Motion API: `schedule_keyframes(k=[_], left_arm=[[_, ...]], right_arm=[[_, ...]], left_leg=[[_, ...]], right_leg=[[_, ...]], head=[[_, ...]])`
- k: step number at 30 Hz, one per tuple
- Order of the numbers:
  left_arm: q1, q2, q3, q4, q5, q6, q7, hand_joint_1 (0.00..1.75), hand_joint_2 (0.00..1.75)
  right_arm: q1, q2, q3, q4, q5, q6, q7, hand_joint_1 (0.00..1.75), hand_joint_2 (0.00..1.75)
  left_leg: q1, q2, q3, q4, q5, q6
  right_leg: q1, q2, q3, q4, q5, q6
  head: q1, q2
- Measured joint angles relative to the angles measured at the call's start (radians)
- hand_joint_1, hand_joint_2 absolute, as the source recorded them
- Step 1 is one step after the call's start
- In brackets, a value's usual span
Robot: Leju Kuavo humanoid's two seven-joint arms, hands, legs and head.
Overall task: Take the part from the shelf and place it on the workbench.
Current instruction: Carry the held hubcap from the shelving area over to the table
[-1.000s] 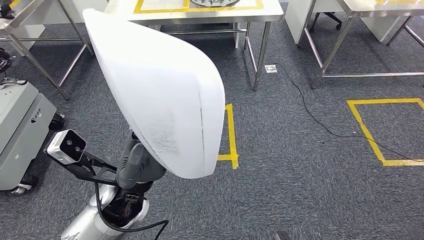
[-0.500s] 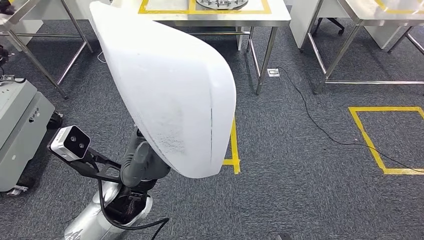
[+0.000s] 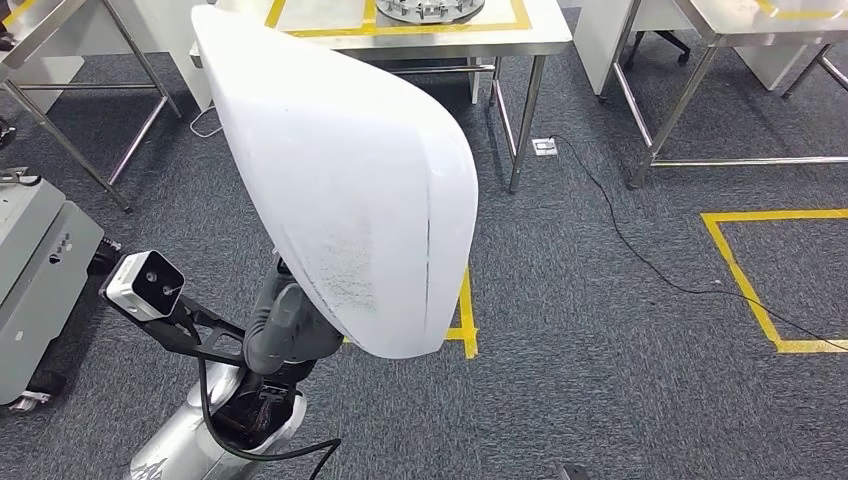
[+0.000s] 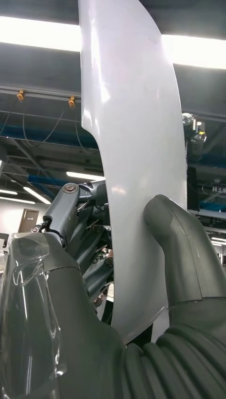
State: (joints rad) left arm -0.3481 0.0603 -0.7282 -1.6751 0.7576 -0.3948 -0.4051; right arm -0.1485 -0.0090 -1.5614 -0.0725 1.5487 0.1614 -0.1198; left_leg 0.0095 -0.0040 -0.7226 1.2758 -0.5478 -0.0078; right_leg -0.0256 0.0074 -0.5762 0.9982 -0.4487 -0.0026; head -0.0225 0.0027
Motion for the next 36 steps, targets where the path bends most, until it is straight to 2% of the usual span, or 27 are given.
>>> schedule_keyframes(k=[2, 3, 4, 6, 8, 9, 10, 11, 13, 14, 15, 17, 18, 19, 20, 22, 24, 26, 29, 31, 32, 33, 34, 35, 36], left_arm=[[-0.001, 0.0, 0.0, 0.0, 0.002, 0.0, 0.0, 1.75, 1.75], [-0.001, 0.0, 0.0, 0.0, 0.002, 0.0, 0.0, 1.75, 1.75], [-0.002, 0.0, 0.0, 0.0, 0.003, 0.0, 0.0, 1.75, 1.75], [-0.004, -0.001, 0.0, 0.001, 0.004, 0.001, 0.0, 1.75, 1.75], [-0.004, -0.002, 0.001, 0.0, 0.004, 0.002, 0.0, 1.75, 1.75], [-0.005, -0.004, 0.001, -0.001, 0.004, 0.002, 0.0, 1.75, 1.75], [-0.006, -0.005, 0.0, -0.001, 0.004, 0.002, 0.0, 1.75, 1.75], [-0.007, -0.007, 0.0, -0.001, 0.004, 0.002, -0.001, 1.75, 1.75], [-0.007, -0.008, -0.001, -0.001, 0.004, 0.002, -0.001, 1.75, 1.75], [-0.006, -0.008, -0.002, -0.001, 0.004, 0.002, -0.001, 1.75, 1.75], [-0.006, -0.008, -0.003, 0.0, 0.004, 0.002, -0.001, 1.75, 1.75], [-0.005, -0.008, -0.003, 0.0, 0.004, 0.002, -0.001, 1.75, 1.75], [-0.005, -0.008, -0.004, 0.0, 0.004, 0.002, -0.001, 1.75, 1.75], [-0.005, -0.008, -0.004, 0.0, 0.004, 0.003, -0.001, 1.75, 1.75], [-0.005, -0.008, -0.004, 0.0, 0.003, 0.004, -0.001, 1.75, 1.75], [-0.006, -0.008, -0.003, 0.0, 0.003, 0.004, -0.001, 1.75, 1.75], [-0.006, -0.008, -0.003, -0.001, 0.003, 0.004, -0.001, 1.75, 1.75], [-0.006, -0.009, -0.003, -0.002, 0.003, 0.004, -0.001, 1.75, 1.75], [-0.007, -0.009, -0.003, -0.002, 0.003, 0.004, -0.002, 1.75, 1.75], [-0.007, -0.008, -0.003, -0.002, 0.003, 0.004, -0.002, 1.75, 1.75], [-0.006, -0.007, -0.003, -0.001, 0.003, 0.004, -0.002, 1.75, 1.75], [-0.005, -0.006, -0.003, 0.0, 0.003, 0.004, -0.002, 1.75, 1.75], [-0.003, -0.006, -0.003, 0.001, 0.003, 0.004, -0.002, 1.75, 1.75], [-0.002, -0.005, -0.003, 0.001, 0.003, 0.005, -0.003, 1.75, 1.75], [-0.003, -0.005, -0.002, 0.002, 0.003, 0.005, -0.003, 1.75, 1.75]], right_arm=[[0.001, 0.002, 0.0, 0.0, 0.0, 0.0, 0.0, 0.0, 0.0], [0.001, 0.004, 0.0, 0.0, -0.001, 0.0, 0.0, 0.0, 0.0], [0.0, 0.006, 0.0, 0.0, -0.002, 0.0, 0.0, 0.0, 0.0], [0.0, 0.009, 0.0, 0.0, -0.002, 0.0, 0.0, 0.0, 0.0], [-0.001, 0.01, 0.0, 0.0, -0.002, 0.0, 0.0, 0.0, 0.0], [-0.002, 0.01, 0.0, 0.0, -0.001, 0.0, 0.0, 0.0, 0.0], [-0.003, 0.01, 0.0, 0.0, -0.001, 0.0, 0.0, 0.0, 0.0], [-0.003, 0.009, 0.0, 0.0, -0.001, 0.0, 0.0, 0.0, 0.0], [-0.001, 0.008, 0.0, -0.001, -0.001, 0.0, 0.0, 0.0, 0.0], [0.0, 0.007, 0.0, -0.001, -0.001, 0.0, 0.0, 0.0, 0.0], [0.001, 0.006, 0.0, -0.001, 0.0, 0.0, 0.0, 0.0, 0.0], [0.002, 0.004, 0.0, -0.001, 0.0, 0.0, 0.0, 0.0, 0.0], [0.001, 0.004, 0.0, -0.001, 0.0, 0.0, 0.0, 0.0, 0.0], [0.001, 0.004, 0.0, -0.001, 0.0, 0.0, 0.0, 0.0, 0.0], [0.001, 0.004, -0.001, -0.001, 0.0, 0.0, 0.0, 0.0, 0.0], [0.001, 0.005, -0.001, -0.001, 0.0, 0.0, 0.0, 0.0, 0.0], [0.001, 0.006, 0.0, -0.001, 0.0, 0.001, 0.0, 0.0, 0.0], [0.002, 0.006, 0.0, -0.001, 0.0, 0.001, 0.0, 0.0, 0.0], [0.002, 0.006, 0.0, -0.001, 0.0, 0.001, 0.0, 0.0, 0.0], [0.001, 0.005, 0.0, -0.001, 0.0, 0.001, -0.001, 0.0, 0.0], [0.003, 0.005, -0.001, -0.001, 0.0, 0.001, -0.001, 0.0, 0.0], [0.004, 0.005, -0.001, -0.001, 0.0, 0.001, -0.002, 0.0, 0.0], [0.005, 0.005, 0.0, -0.001, 0.0, 0.001, -0.002, 0.0, 0.0], [0.006, 0.006, -0.001, -0.001, 0.0, 0.002, -0.003, 0.0, 0.0], [0.005, 0.007, -0.001, -0.001, 0.0, 0.002, -0.003, 0.0, 0.0]], left_leg=[[-0.003, 0.0, 0.047, -0.136, 0.097, 0.014], [-0.006, 0.001, 0.073, -0.199, 0.128, 0.023], [-0.011, 0.002, 0.091, -0.24, 0.141, 0.03], [-0.017, 0.003, 0.102, -0.263, 0.134, 0.04], [-0.014, 0.001, 0.116, -0.281, 0.134, 0.048], [-0.011, 0.001, 0.126, -0.291, 0.135, 0.052], [-0.008, 0.002, 0.137, -0.3, 0.134, 0.057], [-0.009, 0.002, 0.143, -0.304, 0.131, 0.06], [-0.011, 0.0, 0.15, -0.303, 0.122, 0.063], [-0.011, -0.002, 0.154, -0.302, 0.117, 0.063], [-0.011, -0.004, 0.16, -0.301, 0.111, 0.061], [-0.01, -0.007, 0.175, -0.294, 0.093, 0.053], [-0.012, -0.007, 0.18, -0.289, 0.082, 0.047], [-0.015, -0.008, 0.183, -0.284, 0.072, 0.042], [-0.018, -0.008, 0.184, -0.281, 0.064, 0.036], [-0.018, -0.008, 0.186, -0.28, 0.053, 0.028], [-0.014, -0.005, 0.188, -0.27, 0.041, 0.019], [-0.013, -0.003, 0.186, -0.256, 0.033, 0.014], [-0.012, -0.002, 0.183, -0.248, 0.03, 0.012], [-0.009, -0.002, 0.141, -0.174, 0.0, 0.006], [-0.006, -0.002, 0.092, -0.106, -0.008, 0.003], [-0.004, -0.002, 0.054, -0.075, 0.011, 0.004], [-0.005, -0.002, 0.041, -0.094, 0.055, 0.011], [-0.008, -0.001, 0.041, -0.134, 0.103, 0.021], [-0.013, 0.0, 0.069, -0.207, 0.14, 0.034]], right_leg=[[0.002, 0.003, 0.02, -0.001, -0.013, 0.002], [0.005, 0.004, 0.027, -0.002, -0.018, 0.005], [0.006, 0.004, 0.029, -0.003, -0.023, 0.009], [0.007, 0.004, 0.029, -0.005, -0.027, 0.02], [0.005, 0.001, 0.03, -0.003, -0.033, 0.028], [0.006, -0.001, 0.022, 0.016, -0.042, 0.029], [0.006, -0.002, 0.0, 0.059, -0.058, 0.027], [0.005, -0.002, -0.036, 0.123, -0.077, 0.025], [0.004, -0.002, -0.123, 0.254, -0.109, 0.027], [0.003, -0.002, -0.149, 0.28, -0.105, 0.034], [0.002, -0.003, -0.155, 0.266, -0.086, 0.043], [-0.002, -0.005, -0.11, 0.133, -0.009, 0.062], [-0.002, -0.007, -0.081, 0.067, 0.022, 0.064], [-0.002, -0.008, -0.059, 0.021, 0.041, 0.059], [0.0, -0.009, -0.05, 0.003, 0.045, 0.048], [0.002, -0.007, -0.045, 0.005, 0.036, 0.026], [-0.001, -0.004, -0.037, 0.003, 0.028, 0.013], [-0.003, -0.003, -0.029, 0.002, 0.023, 0.007], [-0.004, -0.003, -0.028, 0.002, 0.022, 0.005], [-0.003, -0.003, -0.022, 0.002, 0.016, 0.0], [-0.001, -0.002, -0.011, 0.002, 0.006, -0.003], [0.002, 0.0, 0.006, 0.002, -0.007, -0.004], [0.004, 0.001, 0.025, 0.002, -0.021, -0.003], [0.007, 0.003, 0.044, 0.0, -0.036, -0.001], [0.008, 0.004, 0.055, -0.002, -0.045, 0.002]], head=[[0.0, 0.0], [0.002, 0.0], [0.002, 0.0], [0.004, 0.0], [0.004, 0.0], [0.005, 0.0], [0.006, 0.0], [0.006, 0.0], [0.006, 0.0], [0.006, 0.0], [0.006, 0.0], [0.007, 0.0], [0.007, 0.0], [0.007, 0.0], [0.007, 0.0], [0.006, 0.0], [0.006, 0.0], [0.005, 0.0], [0.003, 0.0], [0.002, 0.0], [0.002, 0.0], [0.002, 0.0], [0.002, 0.0], [0.003, 0.0], [0.004, 0.0]])
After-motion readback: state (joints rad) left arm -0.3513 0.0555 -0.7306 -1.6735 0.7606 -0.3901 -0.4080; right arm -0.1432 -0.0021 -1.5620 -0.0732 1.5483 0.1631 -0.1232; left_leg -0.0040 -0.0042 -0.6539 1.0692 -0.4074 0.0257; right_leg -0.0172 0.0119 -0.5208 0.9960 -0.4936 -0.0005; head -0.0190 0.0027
